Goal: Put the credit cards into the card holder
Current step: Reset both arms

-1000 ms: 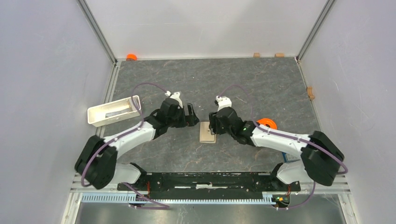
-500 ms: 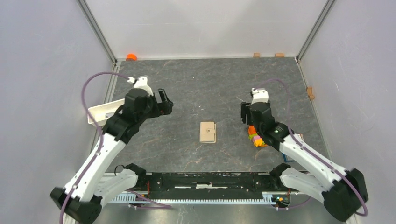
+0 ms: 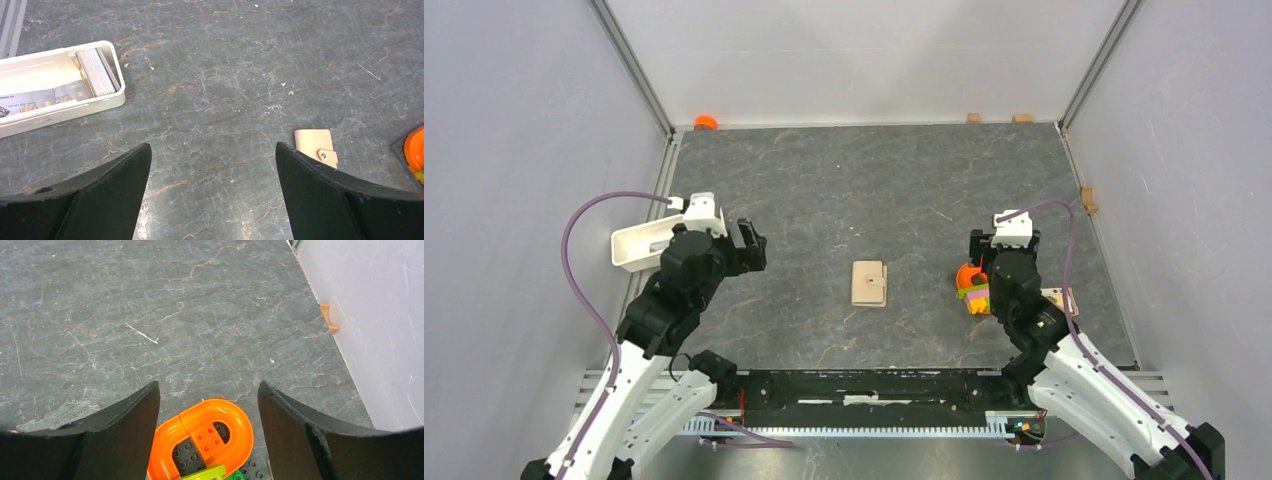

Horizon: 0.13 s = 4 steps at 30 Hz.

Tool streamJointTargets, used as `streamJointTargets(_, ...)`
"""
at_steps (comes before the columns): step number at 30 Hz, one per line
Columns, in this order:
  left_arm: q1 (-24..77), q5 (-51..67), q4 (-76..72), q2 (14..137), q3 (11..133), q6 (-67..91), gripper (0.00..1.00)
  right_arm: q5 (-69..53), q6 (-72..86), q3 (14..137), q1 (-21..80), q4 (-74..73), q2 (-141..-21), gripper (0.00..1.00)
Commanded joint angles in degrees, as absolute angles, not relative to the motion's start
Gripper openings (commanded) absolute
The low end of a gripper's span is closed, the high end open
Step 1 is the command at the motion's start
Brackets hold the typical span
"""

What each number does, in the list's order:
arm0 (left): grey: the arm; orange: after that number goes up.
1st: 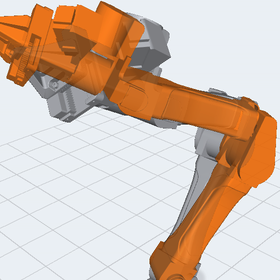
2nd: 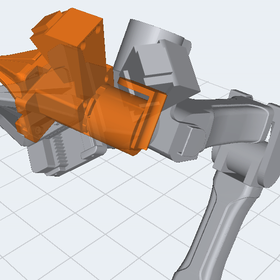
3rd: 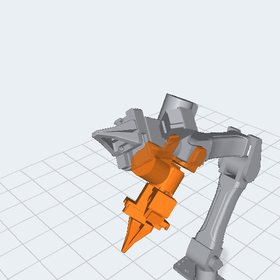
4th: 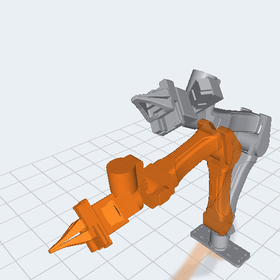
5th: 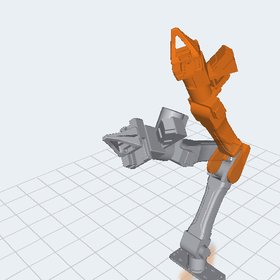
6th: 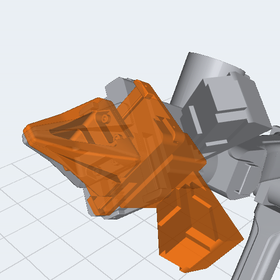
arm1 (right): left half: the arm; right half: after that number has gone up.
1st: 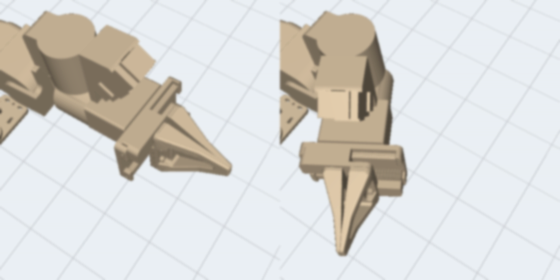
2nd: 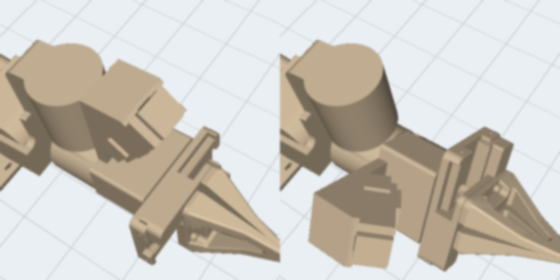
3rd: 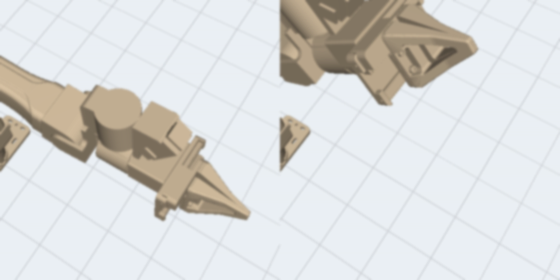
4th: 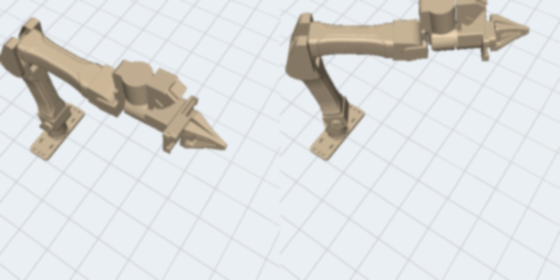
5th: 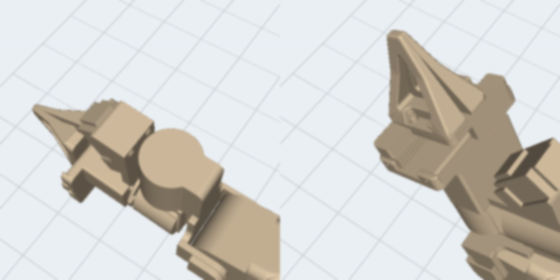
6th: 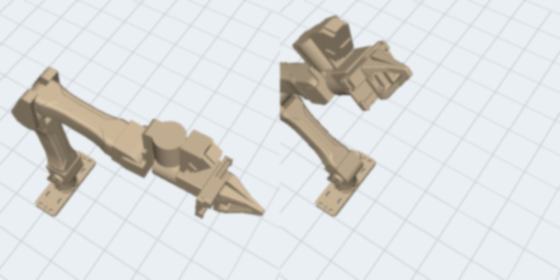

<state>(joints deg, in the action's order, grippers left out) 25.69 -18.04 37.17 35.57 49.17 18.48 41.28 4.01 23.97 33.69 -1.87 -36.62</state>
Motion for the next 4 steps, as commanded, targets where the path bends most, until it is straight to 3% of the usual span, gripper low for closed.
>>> streamJointTargets(1,25.62,-18.46,35.13,35.39,49.13,14.58,1.00,43.94,1.31,23.80,33.66,2.44,-35.82,0.76)
streamJointTargets(4,25.65,-18.92,35.22,35.41,49.38,15.07,1.00,44.25,1.14,23.60,33.68,2.54,-35.88,0.76)
